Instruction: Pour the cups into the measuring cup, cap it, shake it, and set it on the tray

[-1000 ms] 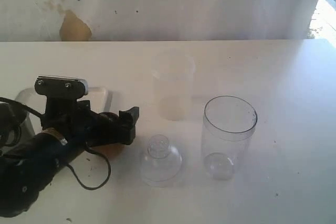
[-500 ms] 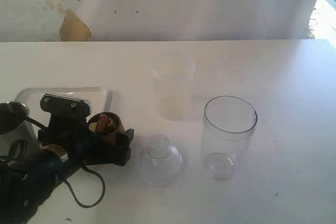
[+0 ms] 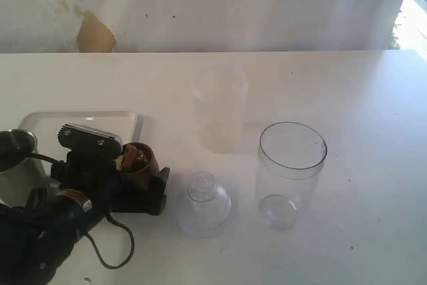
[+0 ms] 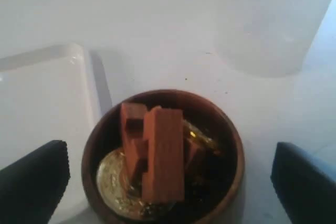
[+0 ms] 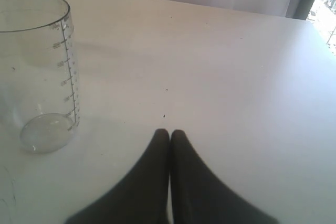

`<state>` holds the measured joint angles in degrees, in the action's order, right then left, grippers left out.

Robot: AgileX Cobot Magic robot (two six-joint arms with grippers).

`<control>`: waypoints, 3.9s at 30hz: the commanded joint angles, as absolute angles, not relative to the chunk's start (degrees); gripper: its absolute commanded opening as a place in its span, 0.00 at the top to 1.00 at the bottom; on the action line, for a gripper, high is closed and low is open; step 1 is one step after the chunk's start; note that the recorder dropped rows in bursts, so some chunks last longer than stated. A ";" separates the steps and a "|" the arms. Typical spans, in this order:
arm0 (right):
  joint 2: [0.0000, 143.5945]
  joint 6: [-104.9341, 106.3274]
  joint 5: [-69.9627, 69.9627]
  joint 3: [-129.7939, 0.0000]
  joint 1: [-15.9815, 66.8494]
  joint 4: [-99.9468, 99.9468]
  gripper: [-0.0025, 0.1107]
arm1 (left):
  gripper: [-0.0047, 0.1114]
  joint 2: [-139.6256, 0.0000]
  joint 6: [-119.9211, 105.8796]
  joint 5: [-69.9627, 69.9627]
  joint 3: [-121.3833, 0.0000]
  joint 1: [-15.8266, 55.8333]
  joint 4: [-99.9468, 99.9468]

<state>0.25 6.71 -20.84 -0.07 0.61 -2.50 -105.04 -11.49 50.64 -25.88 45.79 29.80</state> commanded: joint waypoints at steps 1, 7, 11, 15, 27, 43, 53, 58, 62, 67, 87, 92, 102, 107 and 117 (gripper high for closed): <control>0.00 6.60 -20.08 0.00 0.63 -2.38 0.98 | 0.05 -105.01 -17.01 57.04 -25.75 45.83 29.95; 0.00 6.60 -20.08 0.00 0.63 -2.38 0.98 | 0.05 -105.37 -18.67 52.48 -25.75 45.83 29.80; 0.00 6.60 -20.08 0.00 0.63 -2.38 0.98 | 0.05 -105.37 -26.09 49.60 -25.75 45.83 30.30; 0.00 6.60 -20.08 0.00 0.63 -2.38 0.98 | 0.05 -105.37 -25.73 53.26 -26.02 45.83 40.30; 0.00 6.60 -20.08 0.00 0.63 -2.38 0.98 | 0.05 -105.46 -28.67 42.40 -28.85 38.73 28.93; 0.00 6.60 -20.08 0.00 0.63 -2.38 0.98 | 0.05 -105.46 -22.17 40.04 -28.85 37.92 28.28; 0.00 6.60 -20.08 0.00 0.63 -2.38 0.98 | 0.05 -105.46 -19.70 39.30 -30.74 37.81 28.28; 0.00 6.60 -20.08 0.00 0.63 -2.38 0.98 | 0.05 -105.85 -18.89 38.88 -32.04 37.81 28.28; 0.00 6.60 -20.08 0.00 0.63 -2.38 0.98 | 0.05 -105.94 -19.29 38.49 -32.04 37.81 28.51; 0.00 6.60 -20.08 0.00 0.63 -2.38 0.98 | 0.05 -105.94 -19.45 37.91 -32.04 37.81 28.95; 0.00 6.60 -20.08 0.00 0.63 -2.38 0.98 | 0.05 -105.94 -17.53 37.07 -32.15 37.81 28.70; 0.00 6.60 -20.08 0.00 0.63 -2.38 0.98 | 0.05 -106.54 -20.36 41.10 -32.15 37.81 25.25; 0.00 6.60 -20.08 0.00 0.63 -2.38 0.98 | 0.05 -108.43 -21.86 46.60 -32.15 37.81 25.25; 0.00 6.60 -20.08 0.00 0.63 -2.38 0.98 | 0.05 -108.95 -22.55 48.01 -32.15 37.81 25.36; 0.00 6.60 -20.08 0.00 0.63 -2.38 0.98 | 0.05 -109.21 -23.32 48.15 -32.15 37.81 25.45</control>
<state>0.25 6.71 -20.84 -0.07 0.61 -2.50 -109.21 -23.08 47.12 -31.99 37.82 25.39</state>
